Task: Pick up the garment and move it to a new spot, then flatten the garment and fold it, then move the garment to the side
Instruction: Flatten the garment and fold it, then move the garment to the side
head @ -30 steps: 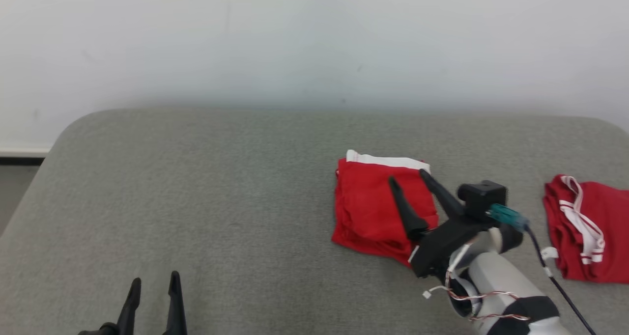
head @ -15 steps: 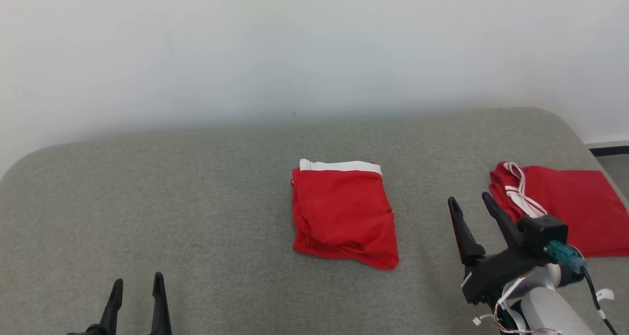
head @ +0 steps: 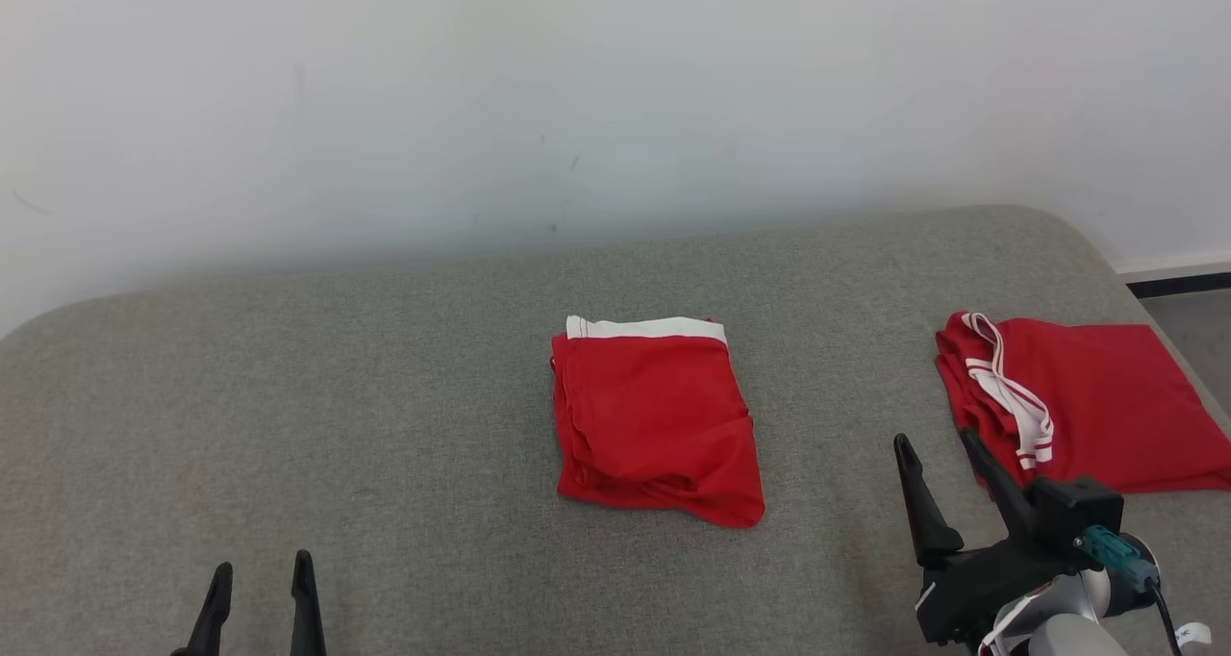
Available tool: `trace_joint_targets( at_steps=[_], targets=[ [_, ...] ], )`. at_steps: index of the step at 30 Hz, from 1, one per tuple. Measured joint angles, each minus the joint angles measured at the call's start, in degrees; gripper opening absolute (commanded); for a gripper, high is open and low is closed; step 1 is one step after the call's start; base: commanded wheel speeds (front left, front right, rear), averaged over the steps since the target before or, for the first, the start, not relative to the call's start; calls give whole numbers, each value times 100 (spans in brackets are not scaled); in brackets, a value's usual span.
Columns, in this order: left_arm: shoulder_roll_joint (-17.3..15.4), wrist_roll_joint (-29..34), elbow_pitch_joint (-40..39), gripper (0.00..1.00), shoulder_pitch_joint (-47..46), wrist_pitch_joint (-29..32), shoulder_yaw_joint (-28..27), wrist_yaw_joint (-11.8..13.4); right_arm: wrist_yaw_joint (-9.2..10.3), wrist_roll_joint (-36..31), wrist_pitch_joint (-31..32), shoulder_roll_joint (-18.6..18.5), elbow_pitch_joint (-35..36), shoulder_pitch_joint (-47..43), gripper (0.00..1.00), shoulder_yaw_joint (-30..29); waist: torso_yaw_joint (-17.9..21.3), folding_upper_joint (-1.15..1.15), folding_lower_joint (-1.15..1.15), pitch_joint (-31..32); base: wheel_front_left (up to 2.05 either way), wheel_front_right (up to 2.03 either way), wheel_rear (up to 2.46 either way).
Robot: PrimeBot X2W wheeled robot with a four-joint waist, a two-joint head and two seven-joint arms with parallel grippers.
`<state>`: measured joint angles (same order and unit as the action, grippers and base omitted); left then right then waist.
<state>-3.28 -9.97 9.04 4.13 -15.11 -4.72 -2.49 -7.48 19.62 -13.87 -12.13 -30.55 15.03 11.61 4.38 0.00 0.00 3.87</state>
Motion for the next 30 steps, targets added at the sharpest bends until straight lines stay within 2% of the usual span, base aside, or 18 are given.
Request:
trace_joint_targets(
  at_steps=[30],
  targets=[
    [34, 24, 26, 100, 91, 0, 53, 54, 0, -211, -33, 151, 20, -100, 100, -132, -82, 0, 0, -43, 0, 0, 0]
  ],
)
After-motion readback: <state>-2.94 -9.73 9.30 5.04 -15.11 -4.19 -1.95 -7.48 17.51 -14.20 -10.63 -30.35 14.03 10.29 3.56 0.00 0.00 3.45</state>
